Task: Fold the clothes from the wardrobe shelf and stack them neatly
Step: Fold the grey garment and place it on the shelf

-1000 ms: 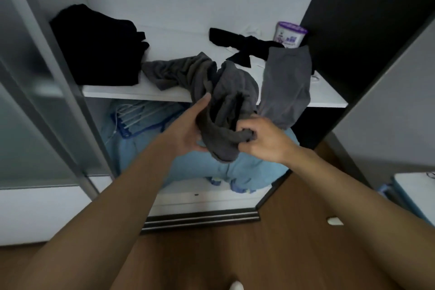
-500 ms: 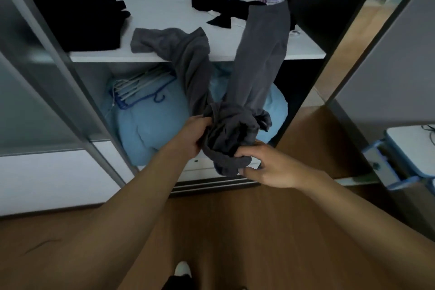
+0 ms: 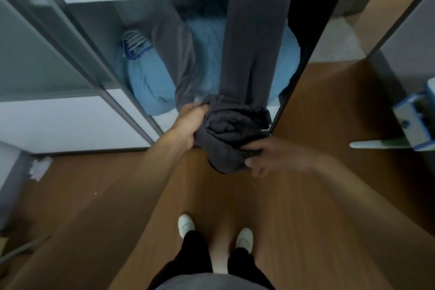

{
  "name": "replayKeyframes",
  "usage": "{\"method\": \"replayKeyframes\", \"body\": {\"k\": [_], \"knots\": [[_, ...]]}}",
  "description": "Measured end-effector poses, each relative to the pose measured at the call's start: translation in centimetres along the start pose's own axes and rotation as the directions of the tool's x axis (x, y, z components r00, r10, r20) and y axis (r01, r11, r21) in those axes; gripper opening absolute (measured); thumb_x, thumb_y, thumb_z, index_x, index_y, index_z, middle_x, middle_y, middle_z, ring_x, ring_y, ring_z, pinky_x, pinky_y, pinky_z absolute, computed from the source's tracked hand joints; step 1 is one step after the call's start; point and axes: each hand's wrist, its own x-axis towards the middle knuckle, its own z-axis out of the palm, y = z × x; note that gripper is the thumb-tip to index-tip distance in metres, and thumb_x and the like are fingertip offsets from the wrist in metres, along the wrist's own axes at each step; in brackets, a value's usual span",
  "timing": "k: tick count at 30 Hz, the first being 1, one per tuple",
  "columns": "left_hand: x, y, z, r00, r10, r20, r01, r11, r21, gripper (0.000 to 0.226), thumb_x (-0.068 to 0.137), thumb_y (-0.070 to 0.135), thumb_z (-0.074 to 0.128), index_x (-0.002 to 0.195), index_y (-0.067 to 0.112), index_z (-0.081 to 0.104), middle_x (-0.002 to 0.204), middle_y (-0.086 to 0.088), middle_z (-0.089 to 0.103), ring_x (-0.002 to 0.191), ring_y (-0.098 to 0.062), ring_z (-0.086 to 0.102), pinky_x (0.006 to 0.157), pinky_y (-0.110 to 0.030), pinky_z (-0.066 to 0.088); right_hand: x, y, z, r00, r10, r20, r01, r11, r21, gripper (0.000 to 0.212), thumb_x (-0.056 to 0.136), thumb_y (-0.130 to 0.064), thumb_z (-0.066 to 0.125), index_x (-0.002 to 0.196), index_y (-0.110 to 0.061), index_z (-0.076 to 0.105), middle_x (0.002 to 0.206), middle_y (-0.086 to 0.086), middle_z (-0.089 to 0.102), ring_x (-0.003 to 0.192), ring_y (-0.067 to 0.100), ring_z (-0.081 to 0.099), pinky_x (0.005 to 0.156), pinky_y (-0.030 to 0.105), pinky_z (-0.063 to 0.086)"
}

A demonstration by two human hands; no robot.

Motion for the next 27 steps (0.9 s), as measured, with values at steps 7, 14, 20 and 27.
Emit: {"method": "replayKeyframes", "body": {"k": [7,14,20,27], "knots": [[-2.8,0.1,-1.6,0.994,0.007,0.11,-0.015,0.997,0.072,0.018,0.089,0.001,0.062,0.094,0.008,0.077,0.095,-0.015,0.076,0.084,-0.025,0.074,0.075,-0.03,0.06,-0.8,-1.6,-0.1,0.769,-0.365,-0.525,0.281,0.93,-0.235,0.036,0.091,-0.041,0.064,0.127,-0.036,0.059,0.117,-0.019,0.066,0.106,-0.005,0.059,0.095,0.026,0.048],[-4.4,0.4,-2.9,0.971,0.047,0.234,-0.077,0.99,0.121,0.027,0.089,-0.007,0.056,0.085,0.011,0.075,0.075,-0.004,0.074,0.067,-0.014,0.069,0.062,-0.021,0.056,2.8,-3.9,3.5,0.874,-0.241,-0.422,0.11,0.944,-0.312,0.025,0.094,-0.02,0.056,0.117,-0.015,0.063,0.112,0.005,0.067,0.104,0.024,0.061,0.087,0.038,0.049],[-3.9,-0.1,-8.9,0.939,0.183,0.291,-0.313,0.805,0.503,0.023,0.082,-0.003,0.065,0.1,0.011,0.07,0.091,0.002,0.071,0.082,-0.008,0.063,0.072,-0.016,0.048,3.5,-6.9,5.8,0.791,-0.303,-0.532,0.226,0.952,-0.206,0.019,0.09,-0.007,0.055,0.096,0.001,0.071,0.094,0.014,0.072,0.09,0.025,0.065,0.083,0.04,0.05],[-4.6,-3.2,-12.6,0.919,0.093,0.382,-0.284,0.828,0.484,0.051,0.083,-0.017,0.056,0.118,0.02,0.06,0.107,0.01,0.064,0.094,0.01,0.06,0.078,-0.001,0.041,3.5,-9.4,7.4,0.831,-0.334,-0.444,0.229,0.934,-0.275,0.015,0.083,-0.011,0.058,0.081,-0.014,0.072,0.076,0.001,0.07,0.076,0.019,0.064,0.07,0.041,0.051]]}}
